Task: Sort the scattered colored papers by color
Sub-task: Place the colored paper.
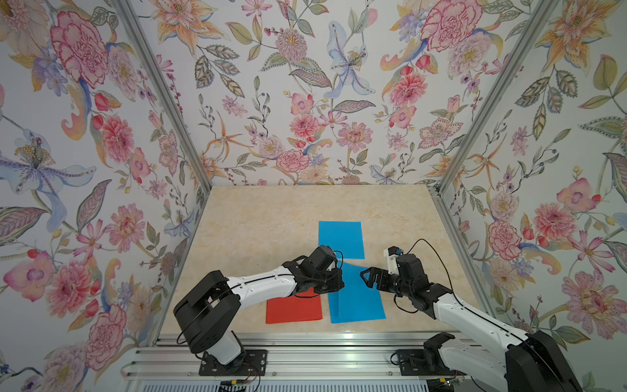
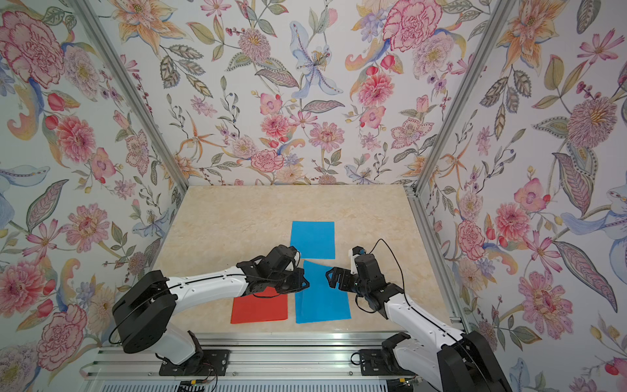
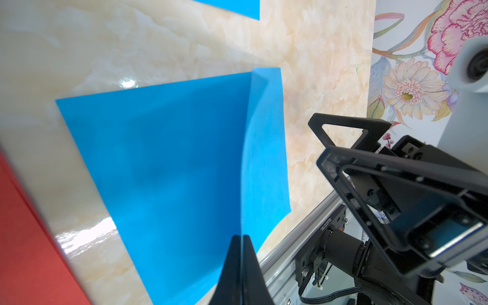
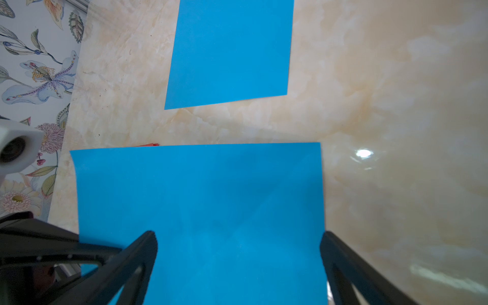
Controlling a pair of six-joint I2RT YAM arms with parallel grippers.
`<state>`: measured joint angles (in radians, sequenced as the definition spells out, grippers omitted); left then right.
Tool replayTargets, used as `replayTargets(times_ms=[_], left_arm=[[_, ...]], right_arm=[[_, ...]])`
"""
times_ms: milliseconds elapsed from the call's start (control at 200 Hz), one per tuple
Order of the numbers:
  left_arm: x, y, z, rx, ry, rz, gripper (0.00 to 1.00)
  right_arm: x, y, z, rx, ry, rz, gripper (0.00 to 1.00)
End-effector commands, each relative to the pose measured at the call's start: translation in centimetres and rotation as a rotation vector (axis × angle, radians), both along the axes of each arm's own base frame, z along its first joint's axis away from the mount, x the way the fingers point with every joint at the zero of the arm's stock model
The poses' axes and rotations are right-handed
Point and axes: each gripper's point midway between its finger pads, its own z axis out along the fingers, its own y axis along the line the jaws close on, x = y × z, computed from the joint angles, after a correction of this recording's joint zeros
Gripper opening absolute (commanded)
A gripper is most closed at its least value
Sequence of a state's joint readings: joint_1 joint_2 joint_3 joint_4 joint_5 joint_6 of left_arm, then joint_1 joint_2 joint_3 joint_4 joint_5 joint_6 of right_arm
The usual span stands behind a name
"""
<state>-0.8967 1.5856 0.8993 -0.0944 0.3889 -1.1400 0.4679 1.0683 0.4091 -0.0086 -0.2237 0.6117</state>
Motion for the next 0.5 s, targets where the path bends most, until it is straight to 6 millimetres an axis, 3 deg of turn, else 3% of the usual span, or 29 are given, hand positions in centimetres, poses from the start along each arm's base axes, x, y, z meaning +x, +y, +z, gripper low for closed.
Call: replayTargets(times_ms=[0,495], left_arm=[[0.0,1.1,-0.1,0.019,-0.003,0.012,0.0],[0.2,1.1,-0.4,0.027,0.002,0.023,0.0]], right_arm=[[0.0,0.1,-0.4,-0.002,0.002,-0.007,1.0],[0.3,2.1,-1.4,-0.006,0.009,0.028,1.0]])
